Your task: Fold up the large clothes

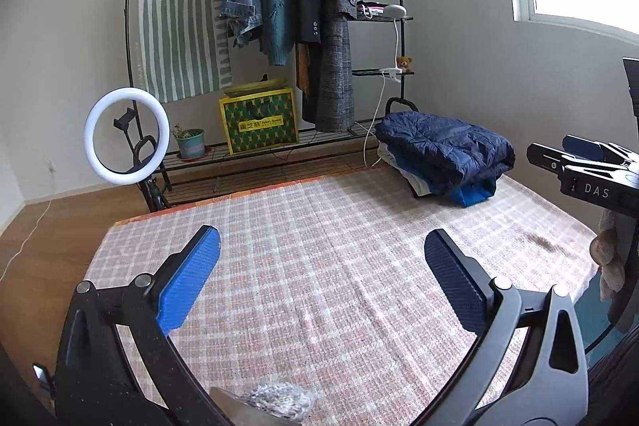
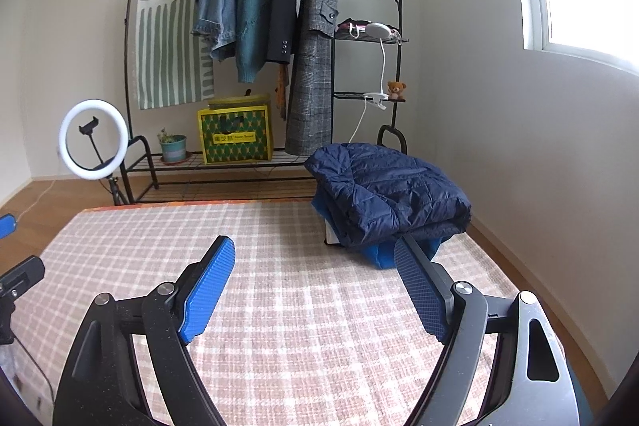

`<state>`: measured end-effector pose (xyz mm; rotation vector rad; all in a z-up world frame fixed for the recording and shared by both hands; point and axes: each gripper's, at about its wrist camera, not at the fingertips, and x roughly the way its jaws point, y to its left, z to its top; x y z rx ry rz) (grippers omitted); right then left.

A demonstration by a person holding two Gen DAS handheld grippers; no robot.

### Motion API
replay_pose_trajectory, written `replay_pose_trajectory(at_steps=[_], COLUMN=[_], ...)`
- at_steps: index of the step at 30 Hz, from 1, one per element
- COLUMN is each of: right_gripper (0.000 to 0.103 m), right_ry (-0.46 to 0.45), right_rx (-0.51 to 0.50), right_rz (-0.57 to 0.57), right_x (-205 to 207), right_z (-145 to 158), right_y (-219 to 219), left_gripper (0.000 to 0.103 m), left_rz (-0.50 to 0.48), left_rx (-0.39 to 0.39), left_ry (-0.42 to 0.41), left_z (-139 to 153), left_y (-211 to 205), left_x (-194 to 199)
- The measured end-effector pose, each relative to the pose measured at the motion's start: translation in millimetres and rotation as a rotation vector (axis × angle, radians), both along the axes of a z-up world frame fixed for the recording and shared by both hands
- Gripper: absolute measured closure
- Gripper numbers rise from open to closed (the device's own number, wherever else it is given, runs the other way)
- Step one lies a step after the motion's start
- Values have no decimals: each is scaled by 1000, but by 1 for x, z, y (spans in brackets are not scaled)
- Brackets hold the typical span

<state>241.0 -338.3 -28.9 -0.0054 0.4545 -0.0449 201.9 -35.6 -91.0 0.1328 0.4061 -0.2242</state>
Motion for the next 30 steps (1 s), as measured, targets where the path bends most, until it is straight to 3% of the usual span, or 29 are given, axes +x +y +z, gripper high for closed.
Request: replay_pose_trajectory(at_steps=[5,30], right_gripper=[21,21], right_ry=[13,11], right_rx=[-18,-16], right_rz=[-3,-15], right_x=[4,6], right_z=[-4,-2], right_y=[2,1], left_gripper=[0,0], left_rz=[3,-6], left_rx=[31,10], left_ry=[7,17], left_z=[-3,-4], left_y=[-2,-1], left_x=[0,-5])
